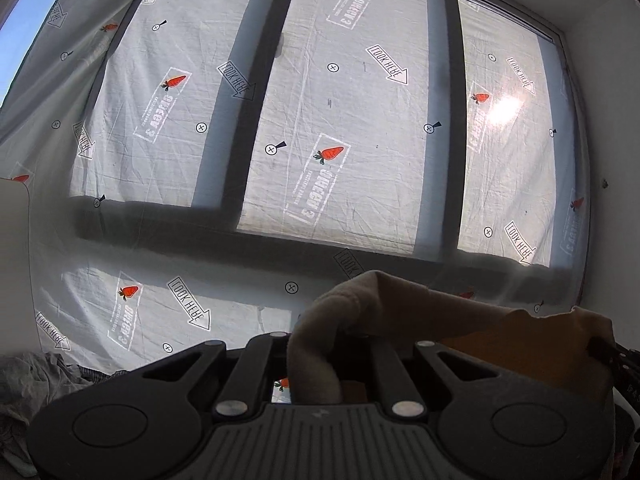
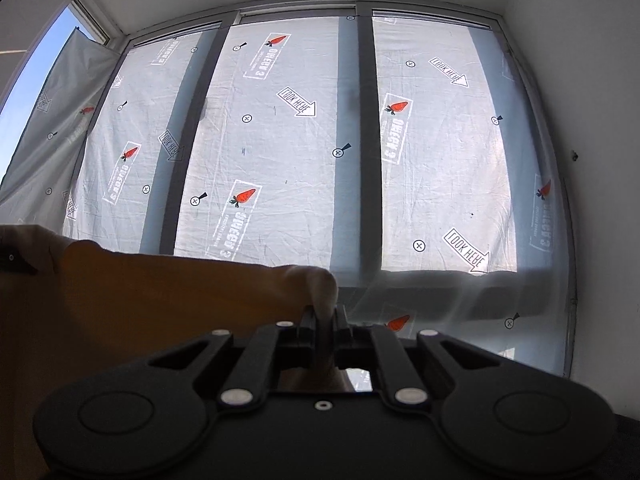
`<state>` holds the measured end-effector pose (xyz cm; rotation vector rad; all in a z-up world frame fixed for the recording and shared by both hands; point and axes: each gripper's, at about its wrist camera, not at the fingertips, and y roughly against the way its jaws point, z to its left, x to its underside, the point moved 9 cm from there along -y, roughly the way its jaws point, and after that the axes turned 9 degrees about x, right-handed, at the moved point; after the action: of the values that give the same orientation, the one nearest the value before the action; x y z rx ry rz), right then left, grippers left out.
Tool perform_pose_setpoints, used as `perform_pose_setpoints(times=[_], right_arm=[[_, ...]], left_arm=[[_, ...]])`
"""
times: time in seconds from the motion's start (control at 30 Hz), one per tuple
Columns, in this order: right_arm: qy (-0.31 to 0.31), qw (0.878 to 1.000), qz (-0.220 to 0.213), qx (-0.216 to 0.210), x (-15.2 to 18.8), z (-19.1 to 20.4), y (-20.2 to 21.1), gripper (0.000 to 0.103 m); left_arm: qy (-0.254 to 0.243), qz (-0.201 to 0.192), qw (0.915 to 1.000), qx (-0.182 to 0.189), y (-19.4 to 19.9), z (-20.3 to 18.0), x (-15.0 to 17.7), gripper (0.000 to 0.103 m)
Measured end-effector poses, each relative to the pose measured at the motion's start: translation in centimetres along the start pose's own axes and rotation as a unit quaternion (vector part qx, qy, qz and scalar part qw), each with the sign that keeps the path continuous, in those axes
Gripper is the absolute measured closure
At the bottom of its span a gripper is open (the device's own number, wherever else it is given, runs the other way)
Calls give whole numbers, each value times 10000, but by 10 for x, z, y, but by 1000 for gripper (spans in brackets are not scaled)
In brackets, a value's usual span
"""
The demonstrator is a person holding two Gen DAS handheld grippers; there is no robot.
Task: Fold clothes
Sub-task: 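Lift the shirt with both grippers and shake it out, then lay the shirt flat on the table and open both grippers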
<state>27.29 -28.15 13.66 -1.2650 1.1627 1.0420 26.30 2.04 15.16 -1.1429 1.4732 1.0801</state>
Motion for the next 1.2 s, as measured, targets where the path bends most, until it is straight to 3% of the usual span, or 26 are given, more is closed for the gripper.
perform_pose_setpoints(times=[0.23,0.43,0.53,0.6,0.67,0.7,0.77,0.83,0.93,1.07,1.2], right_arm=[[124,9921,1245,-73,115,38,-90,96],[252,9763,2150,-31,217,77,-197,96],[580,9584,2795,-2,294,103,-247,94],[793,9400,3318,89,345,115,-269,86],[866,9245,3708,179,379,119,-278,81],[822,9237,3735,222,384,118,-277,70],[755,9238,3744,247,392,116,-275,54],[778,9209,3816,164,400,114,-275,54],[883,9109,4031,53,418,111,-282,54],[775,9003,4282,52,435,105,-287,54],[626,8969,4377,96,441,100,-287,54]], left_arm=[[389,1263,9907,-321,-113,77,101,93],[594,2285,9710,-371,-241,135,185,93],[639,2957,9520,-469,-300,163,252,88],[659,3549,9309,-561,-327,177,301,83],[740,3854,9183,-515,-334,186,331,70],[737,3888,9171,-470,-334,188,339,66],[504,3787,9234,-377,-330,188,341,46],[17,3713,9282,-256,-326,186,340,39],[-446,3719,9270,-183,-325,185,342,33],[-252,3862,9217,-243,-336,196,357,33],[111,3730,9253,-673,-353,219,360,32]])
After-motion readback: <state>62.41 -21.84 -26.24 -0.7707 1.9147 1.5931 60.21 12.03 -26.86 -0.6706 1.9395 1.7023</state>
